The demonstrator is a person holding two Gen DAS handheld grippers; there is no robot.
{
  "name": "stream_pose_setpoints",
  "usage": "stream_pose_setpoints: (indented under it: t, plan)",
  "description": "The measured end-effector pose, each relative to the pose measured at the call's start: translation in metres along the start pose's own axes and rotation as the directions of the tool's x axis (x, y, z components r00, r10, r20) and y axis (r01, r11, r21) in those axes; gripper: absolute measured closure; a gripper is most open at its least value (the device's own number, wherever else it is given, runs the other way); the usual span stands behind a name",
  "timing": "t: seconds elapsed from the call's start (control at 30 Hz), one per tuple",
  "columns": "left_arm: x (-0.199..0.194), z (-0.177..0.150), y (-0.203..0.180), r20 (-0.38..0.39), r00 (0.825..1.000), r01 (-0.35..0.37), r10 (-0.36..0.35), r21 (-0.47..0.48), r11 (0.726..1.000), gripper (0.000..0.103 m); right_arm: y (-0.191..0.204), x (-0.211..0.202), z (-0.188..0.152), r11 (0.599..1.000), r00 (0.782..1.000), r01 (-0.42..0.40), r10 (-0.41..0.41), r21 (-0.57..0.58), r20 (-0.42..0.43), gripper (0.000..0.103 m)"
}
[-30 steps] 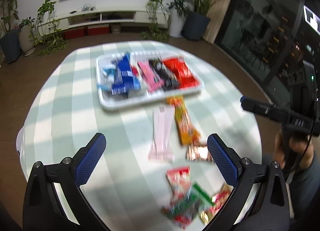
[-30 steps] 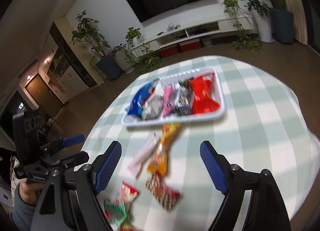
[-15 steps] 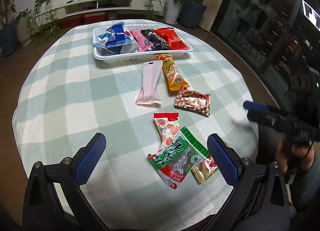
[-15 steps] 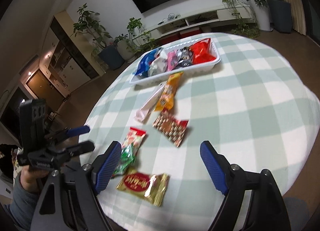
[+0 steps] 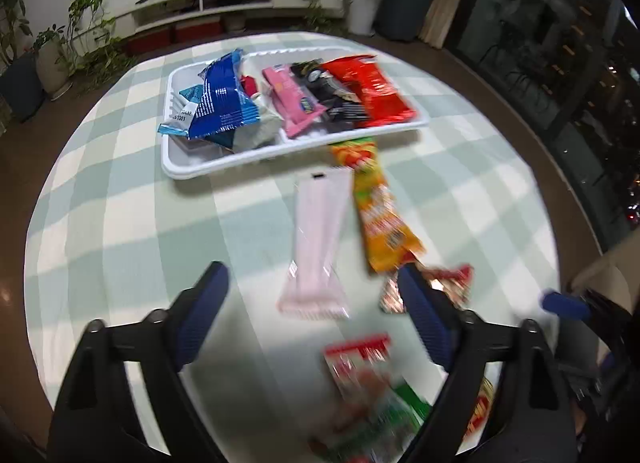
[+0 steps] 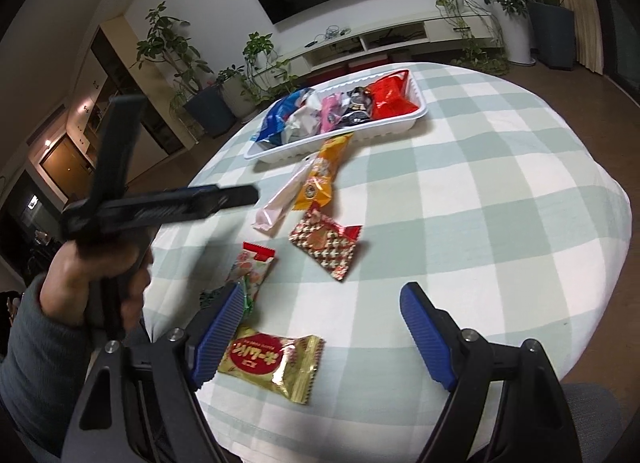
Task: Organize snacks
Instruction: 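Grasp the white-pink packet with the left gripper and lift it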
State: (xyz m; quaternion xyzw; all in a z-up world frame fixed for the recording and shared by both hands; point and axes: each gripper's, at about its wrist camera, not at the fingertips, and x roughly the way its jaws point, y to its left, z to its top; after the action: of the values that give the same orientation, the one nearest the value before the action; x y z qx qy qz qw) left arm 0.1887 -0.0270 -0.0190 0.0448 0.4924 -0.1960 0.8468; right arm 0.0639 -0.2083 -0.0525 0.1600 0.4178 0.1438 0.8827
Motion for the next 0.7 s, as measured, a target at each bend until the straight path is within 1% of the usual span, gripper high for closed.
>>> stream_pose_setpoints:
  t: [0.13, 0.23, 0.3, 0.4, 0.53, 0.57, 0.63, 0.7]
  plan:
    - [0.032, 0.021, 0.004, -0.047, 0.998, -0.028, 0.028, 0.013, 1.0, 0.028, -0.006, 0.002, 0.001, 1.0, 1.0, 0.005, -0.005, 0.007, -0.002, 0.022]
    - [0.048, 0.03, 0.004, -0.065, 0.997, -0.049, 0.05, 0.03, 0.998, 0.028, -0.008, 0.004, 0.002, 1.0, 1.0, 0.01, -0.01, 0.006, -0.004, 0.023]
    - [0.059, 0.034, 0.005, -0.081, 0.995, -0.061, 0.063, 0.029, 0.998, 0.029, -0.008, 0.006, 0.003, 1.0, 1.0, 0.013, -0.013, 0.002, -0.009, 0.024]
    - [0.074, 0.036, 0.003, -0.108, 0.992, -0.061, 0.065, 0.035, 0.998, 0.033, -0.009, 0.007, 0.004, 1.0, 1.0, 0.015, -0.015, 0.001, -0.015, 0.026]
    - [0.081, 0.037, 0.001, -0.105, 0.991, -0.079, 0.083, 0.043, 0.996, 0.033, -0.008, 0.009, 0.004, 1.0, 1.0, 0.023, -0.023, -0.005, -0.017, 0.027]
    - [0.082, 0.038, 0.001, -0.104, 0.991, -0.085, 0.09, 0.047, 0.995, 0.037, -0.008, 0.009, 0.005, 1.0, 1.0, 0.023, -0.023, -0.007, -0.018, 0.027]
    - [0.082, 0.038, 0.001, -0.1, 0.99, -0.095, 0.101, 0.064, 0.993, 0.048, -0.007, 0.009, 0.005, 1.0, 1.0, 0.023, -0.024, -0.011, -0.018, 0.029]
    - [0.08, 0.037, -0.001, -0.095, 0.99, -0.098, 0.106, 0.079, 0.992, 0.066, -0.006, 0.01, 0.004, 1.0, 1.0, 0.023, -0.023, -0.013, -0.019, 0.029]
